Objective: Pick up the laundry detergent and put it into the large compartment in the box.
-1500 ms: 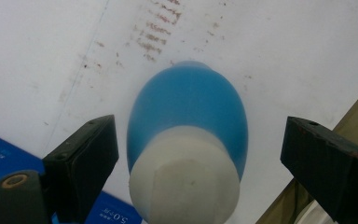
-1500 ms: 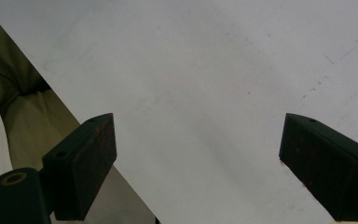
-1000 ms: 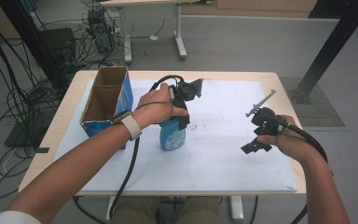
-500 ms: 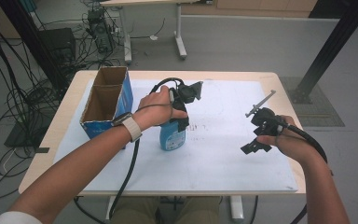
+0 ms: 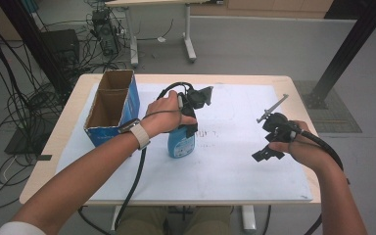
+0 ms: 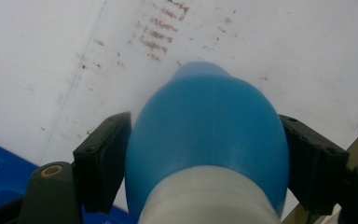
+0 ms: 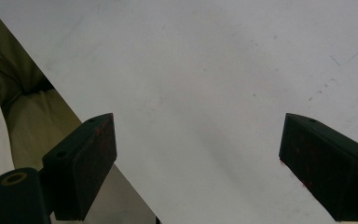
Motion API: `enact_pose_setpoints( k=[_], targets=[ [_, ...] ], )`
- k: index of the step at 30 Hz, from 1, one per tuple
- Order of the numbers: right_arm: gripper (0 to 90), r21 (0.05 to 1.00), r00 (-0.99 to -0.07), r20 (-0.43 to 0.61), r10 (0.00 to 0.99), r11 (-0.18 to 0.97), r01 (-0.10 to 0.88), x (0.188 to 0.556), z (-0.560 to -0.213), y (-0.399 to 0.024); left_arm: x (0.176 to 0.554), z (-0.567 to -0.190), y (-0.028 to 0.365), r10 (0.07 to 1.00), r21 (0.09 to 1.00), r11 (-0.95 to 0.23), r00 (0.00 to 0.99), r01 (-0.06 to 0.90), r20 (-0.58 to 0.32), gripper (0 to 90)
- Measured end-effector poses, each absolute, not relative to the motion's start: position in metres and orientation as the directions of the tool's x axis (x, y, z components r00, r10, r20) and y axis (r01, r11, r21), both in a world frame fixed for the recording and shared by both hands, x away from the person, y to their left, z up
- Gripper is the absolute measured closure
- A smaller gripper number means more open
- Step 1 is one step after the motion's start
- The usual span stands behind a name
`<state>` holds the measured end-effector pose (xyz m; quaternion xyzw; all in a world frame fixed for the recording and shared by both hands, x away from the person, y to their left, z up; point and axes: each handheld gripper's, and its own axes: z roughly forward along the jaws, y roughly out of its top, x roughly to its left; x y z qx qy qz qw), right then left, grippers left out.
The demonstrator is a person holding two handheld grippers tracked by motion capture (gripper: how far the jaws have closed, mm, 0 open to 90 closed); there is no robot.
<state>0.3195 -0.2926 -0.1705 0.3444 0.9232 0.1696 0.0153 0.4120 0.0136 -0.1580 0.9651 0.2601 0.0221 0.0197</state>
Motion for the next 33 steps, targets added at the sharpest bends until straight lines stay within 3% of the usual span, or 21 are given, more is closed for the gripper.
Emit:
enact_pose_setpoints(
  k=[17, 33],
  targets=[
    [11.0, 0.325, -0.758, 0.091, 0.646, 0.7, 0.635, 0.3188, -0.1713, -0.2949, 0.4134, -0.1609, 0.0198, 0.507, 0.067, -0.861, 0.862, 0.505, 0.021, 36.5],
    [11.1, 0.319, -0.76, 0.09, 0.644, 0.704, 0.635, 0.3191, -0.1711, -0.2939, 0.4162, -0.1609, 0.0215, 0.505, 0.068, -0.862, 0.863, 0.503, 0.009, 37.7]
  ],
)
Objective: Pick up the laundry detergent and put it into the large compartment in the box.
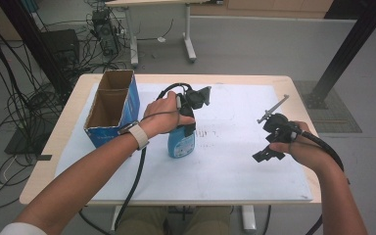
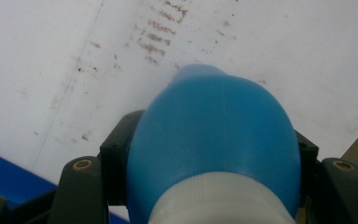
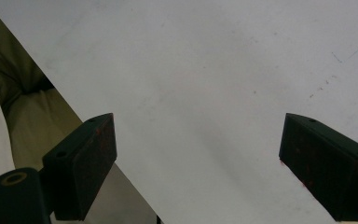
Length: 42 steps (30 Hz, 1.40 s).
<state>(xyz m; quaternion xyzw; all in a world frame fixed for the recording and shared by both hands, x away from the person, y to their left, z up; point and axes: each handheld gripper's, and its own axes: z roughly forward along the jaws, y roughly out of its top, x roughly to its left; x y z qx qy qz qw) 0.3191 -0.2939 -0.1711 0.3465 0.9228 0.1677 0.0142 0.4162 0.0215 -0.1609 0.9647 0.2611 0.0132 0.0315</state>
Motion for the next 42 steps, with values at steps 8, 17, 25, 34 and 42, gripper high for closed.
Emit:
enact_pose_setpoints(
  k=[8, 17, 25, 34, 42],
  targets=[
    [11.1, 0.32, -0.759, 0.091, 0.644, 0.703, 0.635, 0.3197, -0.171, -0.2928, 0.4171, -0.1609, 0.0233, 0.49, 0.072, -0.87, 0.872, 0.489, 0.007, 37.9],
    [11.1, 0.319, -0.759, 0.092, 0.644, 0.703, 0.636, 0.3204, -0.1717, -0.2928, 0.418, -0.1611, 0.0243, 0.502, 0.072, -0.863, 0.865, 0.501, -0.002, 38.1],
    [11.1, 0.318, -0.758, 0.089, 0.646, 0.703, 0.636, 0.3198, -0.1704, -0.2929, 0.4192, -0.161, 0.0246, 0.498, 0.071, -0.865, 0.867, 0.497, -0.004, 38.2],
    [11.1, 0.317, -0.757, 0.091, 0.647, 0.702, 0.638, 0.3198, -0.1702, -0.2919, 0.4186, -0.1613, 0.0269, 0.502, 0.079, -0.862, 0.865, 0.501, -0.007, 38.3],
    [11.1, 0.316, -0.758, 0.09, 0.646, 0.703, 0.637, 0.3196, -0.1701, -0.2917, 0.4184, -0.1613, 0.027, 0.504, 0.08, -0.861, 0.864, 0.503, -0.007, 38.3]
  ],
)
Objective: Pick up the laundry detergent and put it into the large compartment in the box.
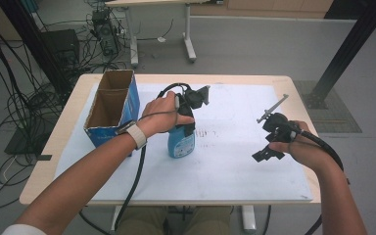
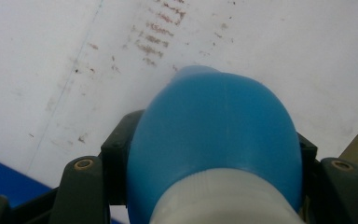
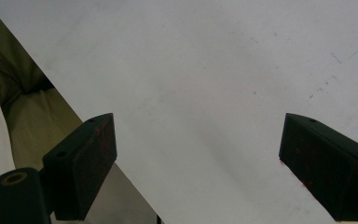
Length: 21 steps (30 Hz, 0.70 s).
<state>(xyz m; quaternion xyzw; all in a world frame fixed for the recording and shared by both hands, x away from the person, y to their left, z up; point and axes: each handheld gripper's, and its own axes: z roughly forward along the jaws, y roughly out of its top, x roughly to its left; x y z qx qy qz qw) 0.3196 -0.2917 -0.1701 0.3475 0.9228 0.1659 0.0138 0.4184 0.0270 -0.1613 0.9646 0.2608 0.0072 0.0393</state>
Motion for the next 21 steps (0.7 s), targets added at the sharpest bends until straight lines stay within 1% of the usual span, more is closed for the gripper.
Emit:
enact_pose_setpoints(
  k=[21],
  targets=[
    [11.1, 0.316, -0.761, 0.087, 0.643, 0.707, 0.633, 0.3204, -0.1685, -0.2885, 0.4177, -0.1618, 0.0293, 0.509, 0.089, -0.857, 0.861, 0.507, -0.009, 38.4]
  ],
)
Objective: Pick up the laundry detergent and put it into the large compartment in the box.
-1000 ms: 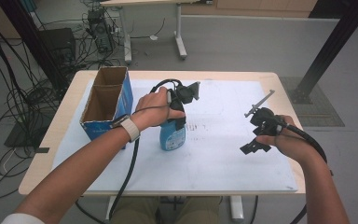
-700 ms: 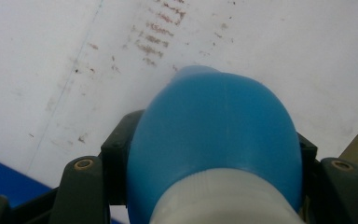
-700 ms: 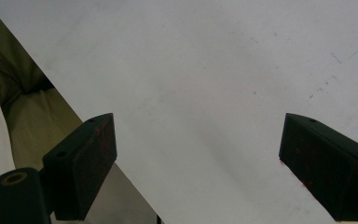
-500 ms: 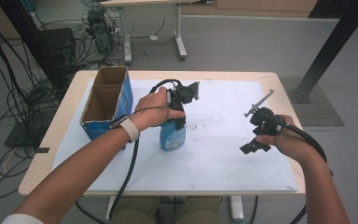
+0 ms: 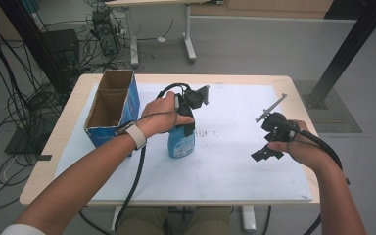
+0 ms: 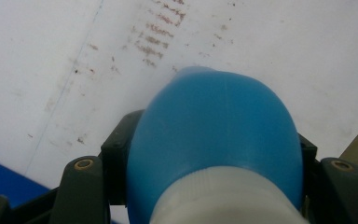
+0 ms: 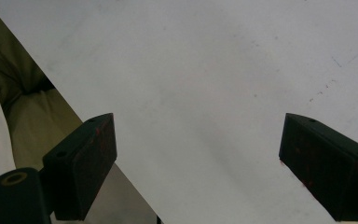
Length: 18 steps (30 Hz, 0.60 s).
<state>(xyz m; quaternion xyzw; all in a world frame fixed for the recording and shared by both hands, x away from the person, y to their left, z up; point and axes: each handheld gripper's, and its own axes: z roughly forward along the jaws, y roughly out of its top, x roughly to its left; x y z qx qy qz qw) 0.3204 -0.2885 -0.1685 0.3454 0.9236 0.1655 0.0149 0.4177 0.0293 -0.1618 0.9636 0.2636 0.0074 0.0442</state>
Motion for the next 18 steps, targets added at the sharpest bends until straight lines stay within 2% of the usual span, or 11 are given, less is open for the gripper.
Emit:
enact_pose_setpoints(
  k=[18],
  targets=[
    [11.4, 0.316, -0.761, 0.088, 0.643, 0.706, 0.633, 0.3198, -0.1686, -0.2899, 0.4176, -0.1621, 0.0317, 0.511, 0.097, -0.855, 0.86, 0.509, -0.012, 38.5]
  ],
)
